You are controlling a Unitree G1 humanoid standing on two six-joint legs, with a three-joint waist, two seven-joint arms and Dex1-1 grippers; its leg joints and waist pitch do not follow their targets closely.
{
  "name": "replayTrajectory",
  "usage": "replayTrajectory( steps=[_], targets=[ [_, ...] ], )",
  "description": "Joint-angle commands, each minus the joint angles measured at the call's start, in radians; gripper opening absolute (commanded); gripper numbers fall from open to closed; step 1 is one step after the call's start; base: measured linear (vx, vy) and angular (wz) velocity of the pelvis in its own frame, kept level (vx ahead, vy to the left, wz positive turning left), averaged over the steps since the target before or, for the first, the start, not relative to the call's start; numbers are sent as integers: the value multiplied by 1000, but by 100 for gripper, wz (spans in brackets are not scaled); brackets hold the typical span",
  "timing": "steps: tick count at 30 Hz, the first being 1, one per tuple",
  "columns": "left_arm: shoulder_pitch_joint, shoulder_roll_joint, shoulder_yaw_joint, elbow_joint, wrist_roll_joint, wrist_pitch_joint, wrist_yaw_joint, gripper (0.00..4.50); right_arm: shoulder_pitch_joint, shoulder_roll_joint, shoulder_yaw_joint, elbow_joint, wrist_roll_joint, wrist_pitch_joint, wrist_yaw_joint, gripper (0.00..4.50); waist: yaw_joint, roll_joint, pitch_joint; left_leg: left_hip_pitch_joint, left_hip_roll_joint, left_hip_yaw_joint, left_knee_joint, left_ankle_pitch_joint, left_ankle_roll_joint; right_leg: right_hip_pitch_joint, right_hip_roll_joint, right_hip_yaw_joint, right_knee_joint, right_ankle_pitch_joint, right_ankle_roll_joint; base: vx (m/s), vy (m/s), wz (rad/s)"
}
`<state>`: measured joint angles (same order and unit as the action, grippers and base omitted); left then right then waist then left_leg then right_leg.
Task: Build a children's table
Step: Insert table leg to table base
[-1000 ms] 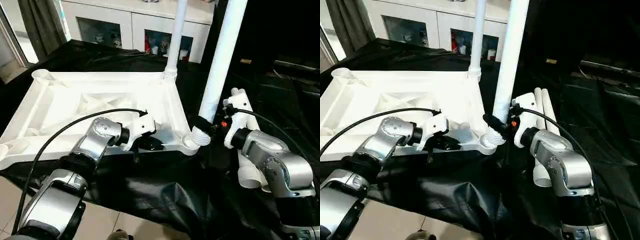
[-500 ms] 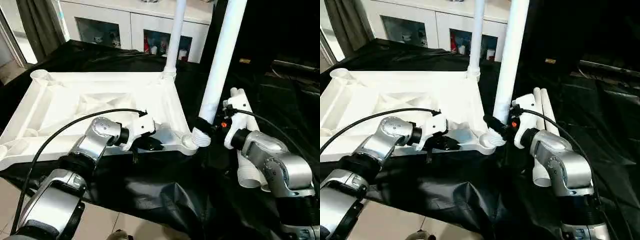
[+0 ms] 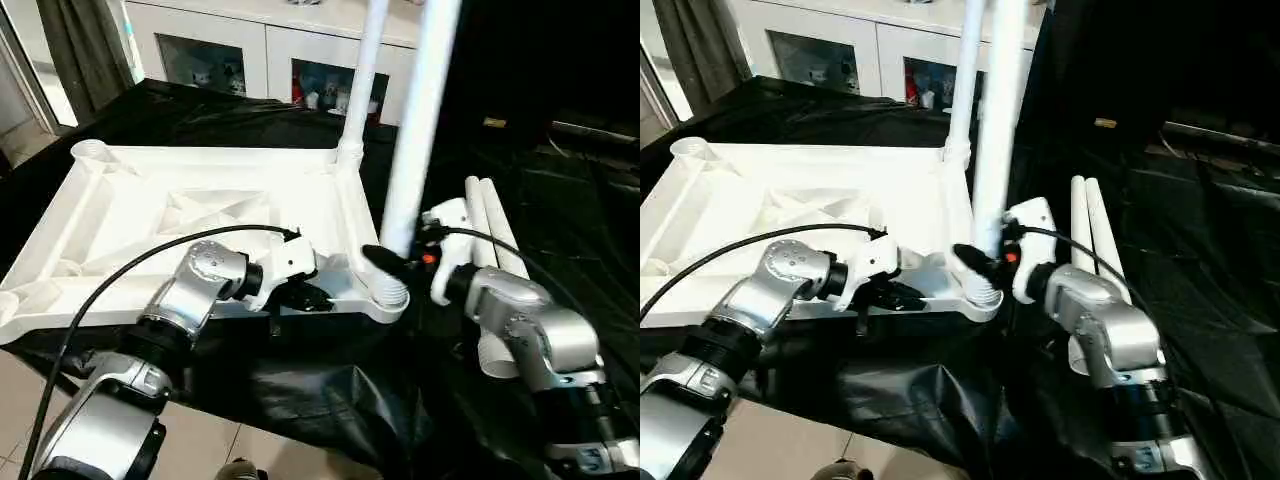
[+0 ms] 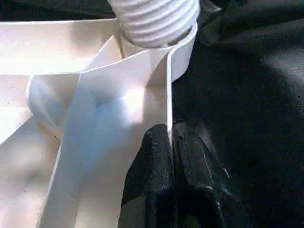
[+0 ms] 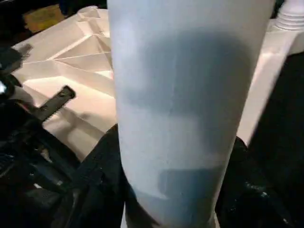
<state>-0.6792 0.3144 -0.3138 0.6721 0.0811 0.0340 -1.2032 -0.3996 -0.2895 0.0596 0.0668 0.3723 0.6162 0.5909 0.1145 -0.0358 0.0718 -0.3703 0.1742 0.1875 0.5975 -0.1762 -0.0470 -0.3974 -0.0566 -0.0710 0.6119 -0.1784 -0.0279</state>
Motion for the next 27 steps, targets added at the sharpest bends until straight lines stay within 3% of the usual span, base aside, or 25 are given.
replayTrajectory(
  steps=[1,3,8,15,19,27],
  targets=[
    [-5,-11,-6,-6,8,3,28,0,-14,-9,8,8,-15,-15,12,190,-2,-2,-68,20,66,-29,-75,-196,3,44,-111,61,-83,-295,-157,0,0,0],
    [-9,-8,-2,0,11,2,37,0,-15,-15,11,13,-17,-19,21,190,-2,-6,-70,19,66,-29,-75,-192,3,45,-112,61,-83,-301,-151,0,0,0],
    [-11,-6,4,-17,-1,16,32,0,-19,-20,18,46,-34,-48,32,190,-2,-5,-70,18,64,-28,-74,-190,3,44,-111,61,-85,-315,-144,0,0,0],
    [-4,12,-3,-26,2,21,13,0,-17,-22,25,67,-50,-73,37,190,-2,-1,-72,19,65,-28,-74,-192,3,44,-111,62,-82,-293,-156,0,0,0],
    [-3,28,-8,-22,10,18,7,0,-18,-22,25,78,-55,-82,45,190,-4,-6,-74,17,64,-27,-73,-182,4,47,-110,61,-79,-277,-159,0,0,0],
    [4,72,-3,-40,8,30,-22,0,-23,-28,29,78,-51,-82,59,190,-5,-6,-76,16,65,-26,-71,-162,13,47,-109,61,-75,-256,-164,0,0,0]
  ],
)
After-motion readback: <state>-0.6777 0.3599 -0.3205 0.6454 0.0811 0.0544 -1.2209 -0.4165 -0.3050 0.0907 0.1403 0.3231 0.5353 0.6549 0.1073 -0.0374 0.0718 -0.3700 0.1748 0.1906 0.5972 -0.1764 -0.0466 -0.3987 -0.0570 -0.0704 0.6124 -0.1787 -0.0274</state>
